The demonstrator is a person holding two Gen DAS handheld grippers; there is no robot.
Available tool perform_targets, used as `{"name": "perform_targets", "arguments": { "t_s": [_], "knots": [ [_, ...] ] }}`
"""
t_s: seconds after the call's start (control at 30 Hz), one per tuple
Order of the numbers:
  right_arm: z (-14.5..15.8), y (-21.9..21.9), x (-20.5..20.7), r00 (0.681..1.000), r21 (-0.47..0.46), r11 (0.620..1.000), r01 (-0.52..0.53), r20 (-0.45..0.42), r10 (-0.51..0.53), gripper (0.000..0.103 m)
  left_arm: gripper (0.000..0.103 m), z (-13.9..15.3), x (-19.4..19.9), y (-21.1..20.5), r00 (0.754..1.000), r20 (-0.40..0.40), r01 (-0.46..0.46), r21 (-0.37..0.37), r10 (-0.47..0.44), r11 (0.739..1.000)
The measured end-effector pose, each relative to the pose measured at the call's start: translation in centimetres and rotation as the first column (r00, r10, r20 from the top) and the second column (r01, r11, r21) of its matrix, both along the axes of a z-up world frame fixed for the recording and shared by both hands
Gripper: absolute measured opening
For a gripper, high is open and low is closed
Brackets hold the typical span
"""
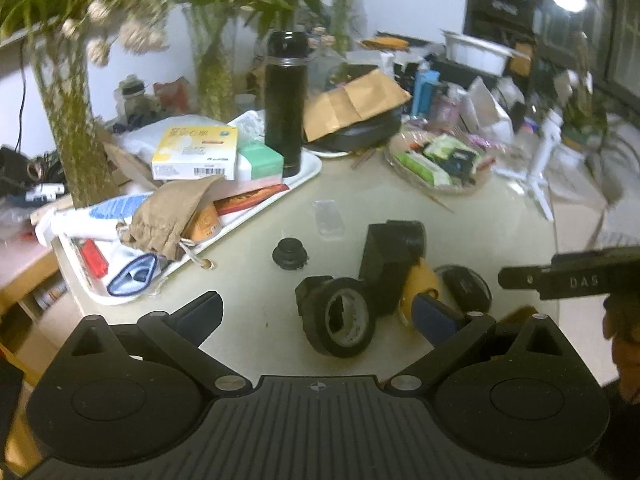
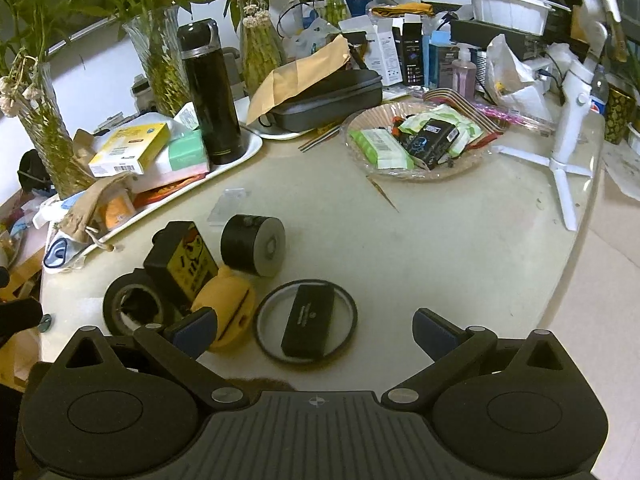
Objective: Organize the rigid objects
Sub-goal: 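Move the right tool toward the black power bank on the ring, then close the right tool on the black power bank and lift it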
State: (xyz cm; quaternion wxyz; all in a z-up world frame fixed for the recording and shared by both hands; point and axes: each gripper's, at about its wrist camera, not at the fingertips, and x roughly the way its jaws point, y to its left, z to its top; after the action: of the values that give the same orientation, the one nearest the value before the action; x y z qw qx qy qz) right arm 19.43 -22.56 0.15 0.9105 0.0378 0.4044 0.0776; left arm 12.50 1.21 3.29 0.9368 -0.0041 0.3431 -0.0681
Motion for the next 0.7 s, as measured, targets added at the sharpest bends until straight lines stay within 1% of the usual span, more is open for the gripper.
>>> {"name": "perform_targets", "arguments": {
  "t_s": [0.07,0.13,0.23,0.3,0.37,0.43,0.5,0.53,0.6,0.7],
  "knots": [
    [-0.5,0.0,0.5,1.0,-0.007,1.0,-0.02,-0.004,0.02,0.103,0.103,-0.5,0.1,0.6,1.0,0.012,-0.012,-0.024,0.012,1.0],
    [-1.0,0.4,1.1,0.999,-0.027,0.999,-0.045,-0.012,0.045,0.103,0.103,-0.8,0.0,1.0,0.999,0.024,-0.026,-0.034,0.027,0.999],
    [-1.4,1.1,1.9,0.995,-0.054,0.994,-0.098,-0.016,0.097,0.101,0.103,-1.0,0.3,1.4,0.999,0.018,-0.045,-0.042,0.046,0.998],
    [-1.6,1.6,2.4,0.99,-0.054,0.988,-0.142,-0.022,0.141,0.093,0.103,-1.2,0.4,1.5,0.999,0.008,-0.053,-0.053,0.054,0.997],
    [-1.9,2.2,2.8,0.983,-0.058,0.982,-0.181,-0.029,0.179,0.091,0.103,-1.4,0.5,1.6,0.999,-0.003,-0.049,-0.065,0.049,0.997],
    [-2.2,2.9,3.2,0.977,-0.066,0.975,-0.212,-0.041,0.21,0.086,0.103,-1.6,0.5,1.6,0.999,-0.005,-0.039,-0.071,0.039,0.997],
    [-2.6,3.4,3.6,0.972,-0.087,0.969,-0.231,-0.061,0.226,0.074,0.103,-1.7,0.4,1.5,0.999,0.0,-0.033,-0.069,0.033,0.997],
    [-2.9,3.6,3.9,0.971,-0.103,0.967,-0.234,-0.073,0.227,0.071,0.103,-1.8,0.3,1.4,1.0,0.001,-0.031,-0.066,0.031,0.997],
    [-3.5,3.8,4.4,0.97,-0.117,0.965,-0.233,-0.102,0.222,0.061,0.103,-1.9,0.3,1.3,1.0,-0.001,-0.028,-0.058,0.028,0.998],
    [-4.2,3.7,4.9,0.969,-0.119,0.968,-0.222,-0.136,0.206,0.052,0.103,-2.0,0.1,1.2,1.0,-0.004,-0.019,-0.054,0.019,0.998]
  ]
}}
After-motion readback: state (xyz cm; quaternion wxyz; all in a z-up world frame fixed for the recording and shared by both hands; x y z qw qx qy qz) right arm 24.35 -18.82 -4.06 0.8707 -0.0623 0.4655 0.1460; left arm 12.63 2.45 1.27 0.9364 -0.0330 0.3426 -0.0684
